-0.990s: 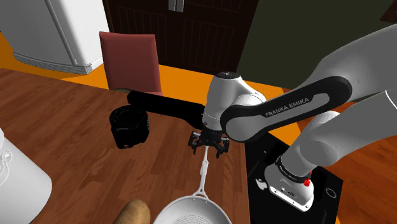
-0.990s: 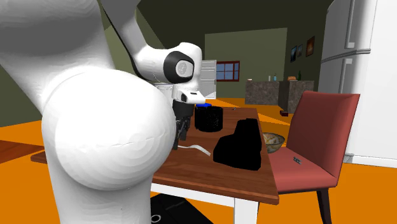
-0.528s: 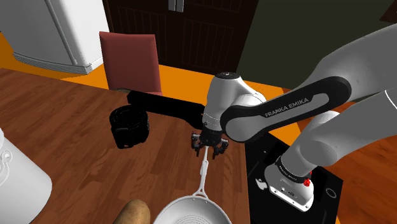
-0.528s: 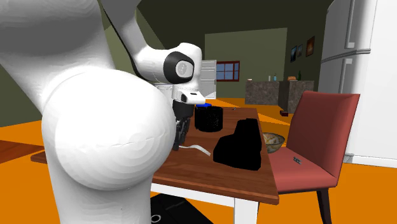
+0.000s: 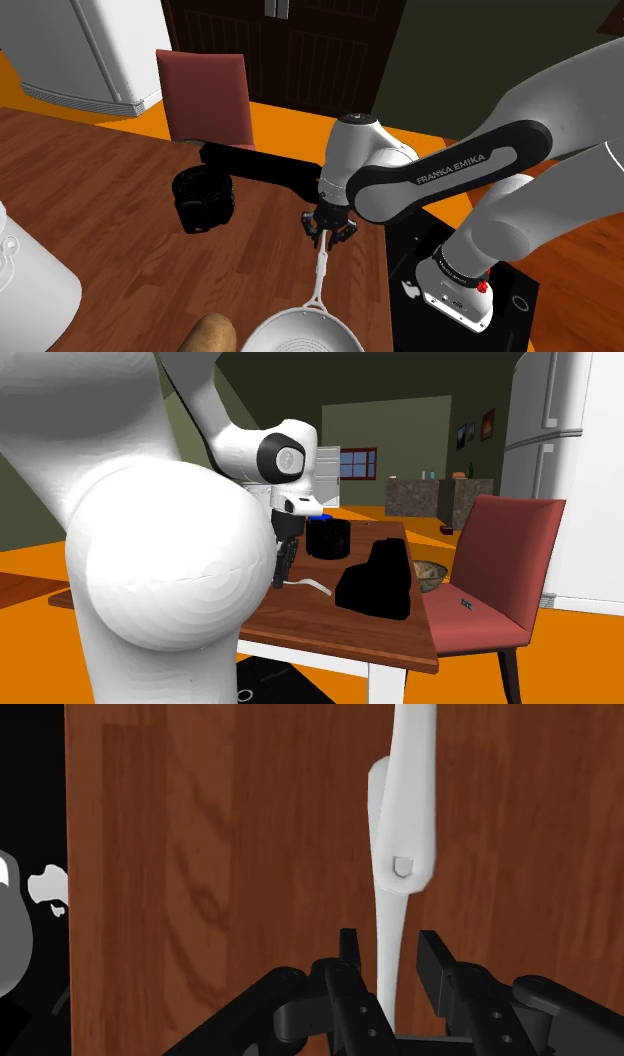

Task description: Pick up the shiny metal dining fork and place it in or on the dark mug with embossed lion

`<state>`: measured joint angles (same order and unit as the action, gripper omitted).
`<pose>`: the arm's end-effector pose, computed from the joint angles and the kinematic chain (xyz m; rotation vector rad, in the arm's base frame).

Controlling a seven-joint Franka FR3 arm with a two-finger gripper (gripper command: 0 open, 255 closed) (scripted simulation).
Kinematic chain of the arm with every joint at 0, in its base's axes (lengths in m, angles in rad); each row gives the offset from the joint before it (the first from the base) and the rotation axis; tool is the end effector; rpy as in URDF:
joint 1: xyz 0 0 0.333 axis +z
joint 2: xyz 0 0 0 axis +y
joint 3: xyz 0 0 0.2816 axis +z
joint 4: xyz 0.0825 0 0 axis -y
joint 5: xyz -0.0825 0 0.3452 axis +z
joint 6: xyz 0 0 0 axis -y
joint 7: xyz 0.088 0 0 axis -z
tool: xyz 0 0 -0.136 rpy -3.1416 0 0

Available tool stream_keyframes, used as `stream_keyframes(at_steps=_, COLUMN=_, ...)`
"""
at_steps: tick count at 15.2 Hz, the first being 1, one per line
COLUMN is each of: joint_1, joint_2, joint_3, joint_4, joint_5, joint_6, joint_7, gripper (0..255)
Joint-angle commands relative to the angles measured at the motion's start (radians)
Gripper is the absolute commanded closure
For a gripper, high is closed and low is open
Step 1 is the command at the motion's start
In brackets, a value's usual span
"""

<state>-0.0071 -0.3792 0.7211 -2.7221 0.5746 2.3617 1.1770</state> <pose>0.2841 0.2344 0.2774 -2.7386 1.3659 0.1921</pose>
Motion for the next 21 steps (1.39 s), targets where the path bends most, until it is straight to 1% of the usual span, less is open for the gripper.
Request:
stream_keyframes(at_steps=1, joint_1=0.0, joint_2=0.0, joint_3=0.0, joint_4=0.0, joint_5=0.0, joint_6=0.0, joint_7=0.0, gripper=255)
stream_keyframes(at_steps=11, joint_1=0.016, joint_2=-0.13, joint_3=-0.064, joint_4=0.057, joint_5=-0.019, joint_6=-0.185, joint_7=0.013, gripper=255)
stream_keyframes(at_steps=21, joint_1=0.019, joint_2=-0.215, joint_3=-0.121, joint_4=0.136, joint_5=-0.052, joint_6=-0.348, joint_7=0.032, gripper=255)
